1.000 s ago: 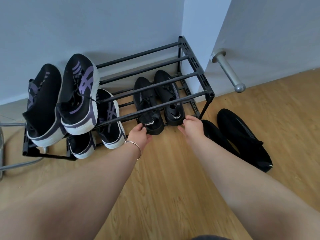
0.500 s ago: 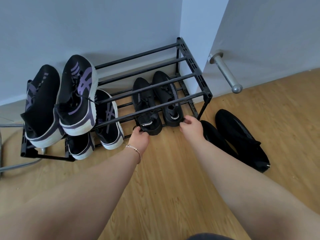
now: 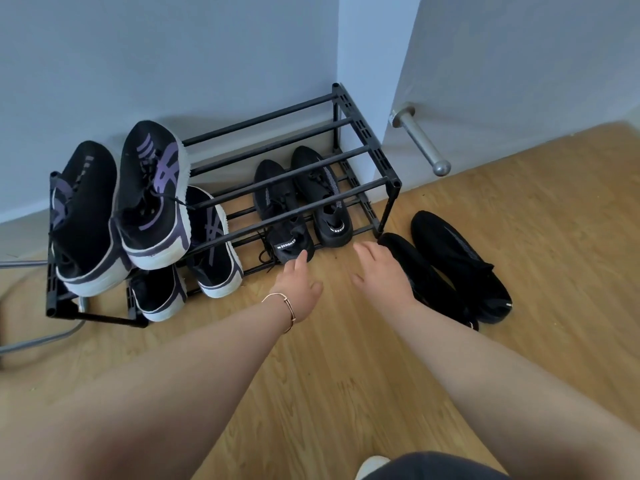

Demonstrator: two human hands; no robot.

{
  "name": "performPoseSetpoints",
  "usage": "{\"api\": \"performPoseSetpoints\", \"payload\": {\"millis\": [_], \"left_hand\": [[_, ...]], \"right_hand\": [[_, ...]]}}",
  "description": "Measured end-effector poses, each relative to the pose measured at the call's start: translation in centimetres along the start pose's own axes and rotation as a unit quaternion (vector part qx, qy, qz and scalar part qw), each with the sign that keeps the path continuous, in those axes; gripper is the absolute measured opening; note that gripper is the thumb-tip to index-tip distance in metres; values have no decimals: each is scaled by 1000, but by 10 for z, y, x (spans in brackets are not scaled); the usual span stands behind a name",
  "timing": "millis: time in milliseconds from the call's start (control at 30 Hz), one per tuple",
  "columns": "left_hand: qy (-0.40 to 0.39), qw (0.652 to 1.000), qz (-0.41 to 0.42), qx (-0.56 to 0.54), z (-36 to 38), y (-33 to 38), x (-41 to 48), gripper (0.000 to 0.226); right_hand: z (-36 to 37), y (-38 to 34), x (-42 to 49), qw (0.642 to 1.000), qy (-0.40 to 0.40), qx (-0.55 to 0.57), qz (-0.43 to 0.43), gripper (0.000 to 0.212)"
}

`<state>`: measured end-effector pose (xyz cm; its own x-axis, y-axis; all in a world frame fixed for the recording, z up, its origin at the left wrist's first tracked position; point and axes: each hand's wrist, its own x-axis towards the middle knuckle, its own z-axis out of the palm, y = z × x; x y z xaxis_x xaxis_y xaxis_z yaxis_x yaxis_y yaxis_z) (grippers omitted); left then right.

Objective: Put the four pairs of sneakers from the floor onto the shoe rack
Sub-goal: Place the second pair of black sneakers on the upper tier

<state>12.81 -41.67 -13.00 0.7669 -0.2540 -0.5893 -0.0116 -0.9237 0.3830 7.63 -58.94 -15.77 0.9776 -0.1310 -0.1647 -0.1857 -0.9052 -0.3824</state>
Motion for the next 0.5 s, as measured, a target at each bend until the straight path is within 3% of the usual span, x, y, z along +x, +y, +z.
{"api": "performPoseSetpoints", "payload": {"millis": [233, 500], "left_hand": [[49, 965, 79, 244, 15, 16, -17, 83], [75, 930, 122, 339, 41, 42, -33, 81]], "right_hand": [[-11, 14, -40, 989, -12, -145, -7, 65], [-40, 55, -99, 972, -2, -225, 62, 68]]}}
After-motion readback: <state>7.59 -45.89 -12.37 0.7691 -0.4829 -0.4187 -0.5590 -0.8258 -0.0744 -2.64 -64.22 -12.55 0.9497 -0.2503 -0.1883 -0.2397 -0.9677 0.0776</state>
